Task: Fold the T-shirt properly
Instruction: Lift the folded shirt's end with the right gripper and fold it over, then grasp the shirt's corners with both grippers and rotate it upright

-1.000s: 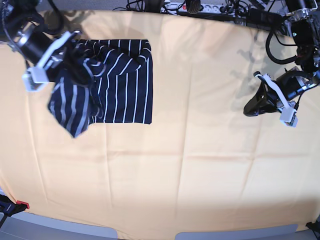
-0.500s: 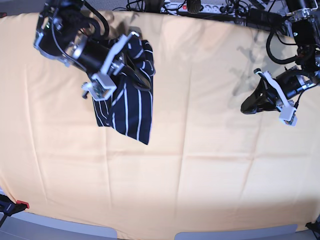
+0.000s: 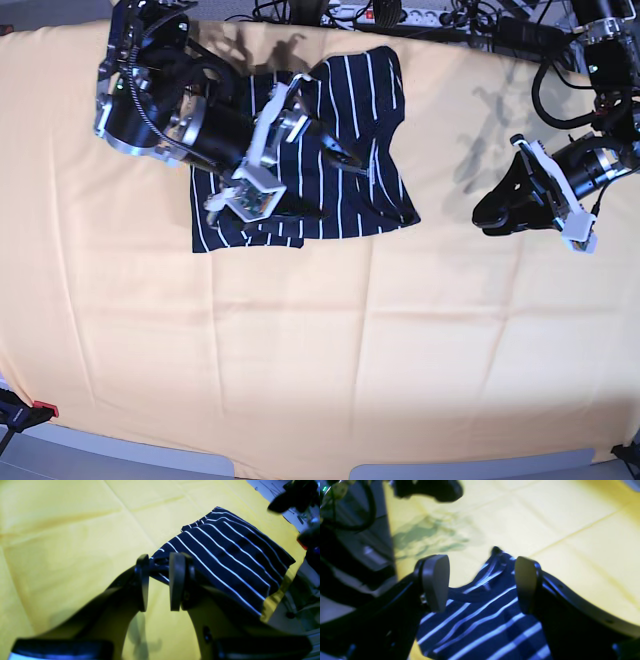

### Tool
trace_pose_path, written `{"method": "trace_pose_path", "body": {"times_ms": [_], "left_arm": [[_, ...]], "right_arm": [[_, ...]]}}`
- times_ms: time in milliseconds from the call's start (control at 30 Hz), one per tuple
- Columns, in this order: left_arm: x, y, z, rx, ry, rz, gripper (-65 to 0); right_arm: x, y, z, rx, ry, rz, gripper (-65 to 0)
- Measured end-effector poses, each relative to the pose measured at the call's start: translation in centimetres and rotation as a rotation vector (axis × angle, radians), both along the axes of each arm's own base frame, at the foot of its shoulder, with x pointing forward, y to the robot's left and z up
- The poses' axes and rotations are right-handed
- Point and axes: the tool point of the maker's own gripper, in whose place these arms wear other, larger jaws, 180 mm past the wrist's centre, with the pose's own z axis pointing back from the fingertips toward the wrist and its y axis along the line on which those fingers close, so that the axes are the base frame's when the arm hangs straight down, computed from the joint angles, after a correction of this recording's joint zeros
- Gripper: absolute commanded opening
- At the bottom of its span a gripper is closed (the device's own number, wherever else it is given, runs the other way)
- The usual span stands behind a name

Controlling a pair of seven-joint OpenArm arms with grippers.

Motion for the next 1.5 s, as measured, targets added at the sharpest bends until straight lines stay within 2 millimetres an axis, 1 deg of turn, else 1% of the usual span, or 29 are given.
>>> {"method": "trace_pose_path", "body": {"times_ms": [33,67,100,133,167,200,233,300,333,433,467,500,533,600,633,700,767,833,867,933,1000,1067,1233,1333,1433,1500], "left_arm": [[-0.2,-0.3,0.5,-0.022,-0.015,-0.018,-62.3],[-0.3,-0.6,0.9,-0.05,-0.017,-0.032,-65.0],[-0.5,-0.9,1.2,-0.071,-0.014,-0.049,-65.0],[-1.0,-1.2,1.3,-0.089,-0.001,-0.074,-65.0],[-1.5,-1.6,1.4,-0.103,0.012,-0.104,-65.0],[-1.9,-2.0,1.4,-0.098,0.019,-0.129,-65.0],[-2.3,-2.4,1.2,-0.066,0.03,-0.156,-65.0],[-3.2,-3.8,1.2,-0.025,0.026,-0.215,-65.0],[-3.7,-4.9,1.6,-0.018,0.01,-0.251,-65.0],[-5.9,-8.7,3.2,0.0,-0.05,-0.399,-65.0],[-6.9,-10.1,3.4,0.02,-0.068,-0.452,-65.0],[-7.8,-11.2,3.0,0.052,-0.073,-0.494,-65.0],[-8.4,-12.1,2.3,0.083,-0.069,-0.521,-65.0],[-9.7,-13.6,0.2,0.135,-0.034,-0.567,-65.0],[-10.0,-14.2,-0.7,0.162,-0.027,-0.584,-65.0],[-10.7,-15.6,-2.0,0.193,-0.028,-0.617,-65.0],[-12.2,-16.9,-3.6,0.225,-0.007,-0.679,-65.0],[-14.0,-18.0,-5.4,0.263,0.017,-0.74,-65.0],[-14.4,-18.4,-6.1,0.278,0.018,-0.753,-65.0],[-14.5,-18.7,-7.6,0.31,0.016,-0.755,-65.0],[-14.3,-18.4,-9.3,0.361,0.029,-0.755,-65.0],[-14.2,-18.1,-10.4,0.378,0.056,-0.758,-65.0],[-13.3,-17.8,-11.3,0.368,0.082,-0.735,-65.0],[-12.8,-17.2,-12.8,0.362,0.137,-0.717,-65.0],[-11.5,-16.8,-13.7,0.321,0.17,-0.699,-65.0],[-9.9,-16.5,-14.0,0.304,0.181,-0.673,-65.0]], "right_arm": [[0.3,-0.8,0.0,-0.008,-0.004,-0.023,-22.4],[0.7,-1.7,-0.1,-0.02,-0.007,-0.049,-23.7],[1.0,-2.5,-0.1,-0.027,-0.014,-0.074,-27.2],[1.4,-3.4,-0.1,-0.036,-0.021,-0.097,-33.8],[1.7,-4.2,0.1,-0.044,-0.035,-0.119,-43.3],[2.0,-4.9,0.2,-0.051,-0.049,-0.138,-54.3],[2.3,-5.5,0.2,-0.067,-0.064,-0.156,-65.0],[3.0,-6.7,-0.1,-0.101,-0.09,-0.179,-65.0],[3.6,-7.2,-0.5,-0.111,-0.096,-0.18,-65.0],[6.0,-9.1,-2.8,-0.177,-0.056,-0.195,-65.0],[6.9,-9.5,-3.5,-0.188,-0.034,-0.192,-65.0],[7.7,-9.8,-4.2,-0.2,-0.015,-0.19,-65.0],[8.4,-9.8,-4.8,-0.199,0.006,-0.182,-65.0],[9.5,-9.8,-6.4,-0.218,0.057,-0.161,-65.0],[10.1,-9.9,-7.2,-0.235,0.087,-0.154,-65.0],[11.4,-10.5,-8.7,-0.274,0.139,-0.144,-65.0],[12.7,-11.1,-9.7,-0.308,0.178,-0.138,-65.0],[13.4,-11.8,-10.7,-0.346,0.21,-0.131,-65.0],[13.4,-12.0,-11.2,-0.364,0.227,-0.124,-65.0],[13.1,-12.2,-12.5,-0.409,0.255,-0.105,-65.0],[12.6,-12.2,-14.1,-0.46,0.287,-0.084,-65.0],[11.9,-12.1,-15.0,-0.49,0.304,-0.056,-65.0],[11.4,-12.1,-15.8,-0.547,0.298,-0.026,-65.0],[11.3,-12.3,-15.9,-0.56,0.306,-0.025,-65.0],[10.8,-12.7,-15.8,-0.571,0.333,-0.014,-65.0],[10.5,-13.3,-15.4,-0.573,0.338,-0.009,-65.0]]}}
